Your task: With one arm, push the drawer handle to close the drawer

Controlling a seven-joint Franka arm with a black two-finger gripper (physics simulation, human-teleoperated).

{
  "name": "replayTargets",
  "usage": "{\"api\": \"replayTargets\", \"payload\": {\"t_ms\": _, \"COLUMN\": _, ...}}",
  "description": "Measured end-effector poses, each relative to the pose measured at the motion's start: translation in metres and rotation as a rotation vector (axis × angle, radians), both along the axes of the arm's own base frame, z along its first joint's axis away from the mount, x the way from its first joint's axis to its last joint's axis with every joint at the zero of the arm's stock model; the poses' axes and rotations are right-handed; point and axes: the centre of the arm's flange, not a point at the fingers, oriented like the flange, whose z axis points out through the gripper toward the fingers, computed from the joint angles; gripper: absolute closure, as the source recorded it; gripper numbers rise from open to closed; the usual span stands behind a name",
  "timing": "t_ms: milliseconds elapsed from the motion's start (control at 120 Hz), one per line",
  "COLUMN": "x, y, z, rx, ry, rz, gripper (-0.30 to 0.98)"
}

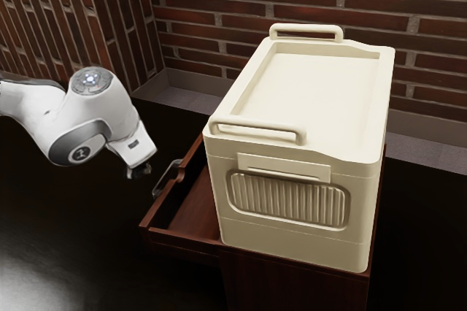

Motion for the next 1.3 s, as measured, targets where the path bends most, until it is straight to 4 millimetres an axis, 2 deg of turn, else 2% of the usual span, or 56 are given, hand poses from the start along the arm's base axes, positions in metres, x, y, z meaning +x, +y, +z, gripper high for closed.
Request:
{"api": "replayTargets", "payload": {"t_ms": 192, "x": 0.002, "y": -0.018, "z": -0.003, "rx": 0.038, "ry": 0.0, "rz": -0.139, "gripper": 0.79}}
{"api": "replayTargets", "payload": {"t_ms": 308, "x": 0.001, "y": -0.039, "z": -0.007, "rx": 0.059, "ry": 0.007, "rz": -0.218, "gripper": 0.78}}
{"api": "replayTargets", "payload": {"t_ms": 400, "x": 0.0, "y": -0.048, "z": -0.011, "rx": 0.071, "ry": 0.015, "rz": -0.257, "gripper": 0.79}}
{"api": "replayTargets", "payload": {"t_ms": 650, "x": 0.001, "y": -0.096, "z": -0.025, "rx": 0.093, "ry": 0.031, "rz": -0.369, "gripper": 0.78}}
{"api": "replayTargets", "payload": {"t_ms": 917, "x": 0.005, "y": -0.153, "z": -0.029, "rx": 0.091, "ry": 0.008, "rz": -0.46, "gripper": 0.78}}
{"api": "replayTargets", "payload": {"t_ms": 1042, "x": 0.002, "y": -0.174, "z": -0.026, "rx": 0.083, "ry": -0.005, "rz": -0.485, "gripper": 0.77}}
{"api": "replayTargets", "payload": {"t_ms": 1300, "x": 0.001, "y": -0.173, "z": -0.021, "rx": 0.065, "ry": -0.027, "rz": -0.455, "gripper": 0.79}}
